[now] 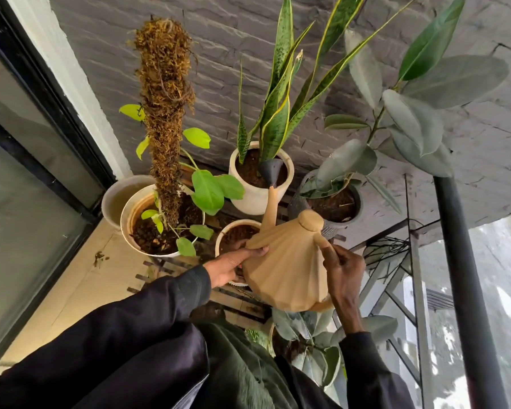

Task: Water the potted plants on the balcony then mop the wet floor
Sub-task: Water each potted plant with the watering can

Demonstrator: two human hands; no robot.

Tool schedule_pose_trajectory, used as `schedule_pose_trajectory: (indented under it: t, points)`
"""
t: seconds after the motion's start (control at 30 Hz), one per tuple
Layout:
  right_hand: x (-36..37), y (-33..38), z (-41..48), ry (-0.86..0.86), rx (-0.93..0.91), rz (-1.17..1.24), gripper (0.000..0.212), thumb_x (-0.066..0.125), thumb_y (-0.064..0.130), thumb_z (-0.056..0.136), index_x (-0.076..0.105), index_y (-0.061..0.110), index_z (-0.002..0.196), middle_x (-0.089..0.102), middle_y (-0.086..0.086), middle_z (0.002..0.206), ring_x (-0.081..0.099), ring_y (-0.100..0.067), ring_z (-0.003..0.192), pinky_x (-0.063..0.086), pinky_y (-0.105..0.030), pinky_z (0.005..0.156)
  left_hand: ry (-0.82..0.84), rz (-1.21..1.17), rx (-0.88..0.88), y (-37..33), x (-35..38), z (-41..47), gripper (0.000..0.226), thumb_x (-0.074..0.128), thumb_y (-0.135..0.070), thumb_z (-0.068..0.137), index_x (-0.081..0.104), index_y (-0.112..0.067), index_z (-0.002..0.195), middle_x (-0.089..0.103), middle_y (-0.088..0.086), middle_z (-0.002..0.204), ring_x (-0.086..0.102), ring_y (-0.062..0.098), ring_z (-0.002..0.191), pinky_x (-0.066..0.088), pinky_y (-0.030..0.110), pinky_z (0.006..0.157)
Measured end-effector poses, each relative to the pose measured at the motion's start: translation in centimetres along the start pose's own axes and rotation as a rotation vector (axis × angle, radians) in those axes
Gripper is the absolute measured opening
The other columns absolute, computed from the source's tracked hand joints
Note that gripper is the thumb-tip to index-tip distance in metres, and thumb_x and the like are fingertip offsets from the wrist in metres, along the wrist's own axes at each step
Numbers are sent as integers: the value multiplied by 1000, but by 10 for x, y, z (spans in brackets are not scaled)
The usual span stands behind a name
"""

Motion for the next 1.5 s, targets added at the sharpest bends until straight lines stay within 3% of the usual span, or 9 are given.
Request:
schedule_pose_trajectory:
  t: [0.1, 0.17, 0.3, 0.5, 0.63, 1.03, 1.33, 1.4, 1.5]
  points:
    - [4, -2, -12, 54, 21, -44, 43, 71, 42, 97, 76, 9, 70, 56, -16, 55, 40, -13, 55, 38, -41, 48, 16, -8, -55, 25, -2, -3, 70, 84, -39, 76, 52, -26, 136, 62, 2, 126, 57, 22, 117, 50, 57, 100]
    - [8, -3, -18, 90, 34, -72, 43, 74, 33, 99, 68, 23, 57, 55, -12, 51, 38, -12, 51, 34, -34, 47, 32, -12, -109, 44, -3, -5, 74, 85, -43, 73, 53, -24, 137, 62, 5, 131, 56, 25, 121, 48, 58, 103]
    - [18, -11, -20, 186, 96, -161, 45, 74, 25, 99, 70, -1, 62, 57, -23, 54, 38, -15, 49, 31, -29, 48, 25, 16, -194, 70, -5, -7, 96, 91, -57, 57, 52, -20, 136, 59, 10, 132, 54, 32, 122, 50, 60, 100]
    - [33, -13, -7, 284, 169, -318, 50, 70, 11, 95, 48, 15, 50, 43, 1, 48, 31, -16, 45, 27, -19, 40, -4, -41, -265, 90, -5, -8, 96, 86, -61, 58, 51, -15, 135, 59, 15, 127, 59, 36, 113, 58, 56, 87]
    - [44, -8, 2, 349, 207, -405, 51, 69, 10, 94, 45, 15, 49, 45, -2, 51, 37, -20, 48, 29, -29, 48, 9, -76, -308, 97, -4, -9, 92, 86, -62, 63, 51, -14, 133, 59, 18, 127, 60, 40, 113, 57, 61, 87]
    - [59, -8, 11, 440, 232, -471, 40, 68, 15, 96, 55, 1, 61, 54, -8, 58, 45, -23, 49, 33, -26, 49, 19, -96, -338, 101, -8, -12, 84, 85, -63, 63, 51, -19, 125, 56, 21, 129, 60, 43, 113, 56, 65, 85]
    - [61, -6, 14, 426, 178, -455, 29, 71, 22, 98, 55, 4, 80, 71, -29, 86, 56, -31, 64, 51, -48, 58, 19, -97, -325, 103, -9, -11, 103, 88, -67, 55, 47, -16, 135, 56, 24, 129, 60, 45, 112, 56, 66, 83]
    - [61, -7, 15, 422, 175, -464, 33, 70, 22, 98, 60, -7, 85, 71, -30, 87, 60, -39, 64, 56, -54, 61, 21, -97, -327, 102, -10, -11, 101, 87, -66, 58, 46, -15, 135, 56, 24, 129, 60, 45, 112, 56, 66, 83]
    - [62, -11, 17, 428, 173, -472, 39, 70, 24, 97, 65, -12, 84, 71, -27, 79, 57, -37, 59, 49, -43, 54, 16, -109, -336, 102, -9, -12, 95, 86, -62, 62, 46, -15, 134, 55, 24, 128, 59, 45, 112, 55, 67, 83]
Point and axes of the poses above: each hand's wrist, its own z-axis towards the middle knuckle, its own x-axis out of the palm, y = z × x, the point moved 9 cm from there along z, towards the middle knuckle
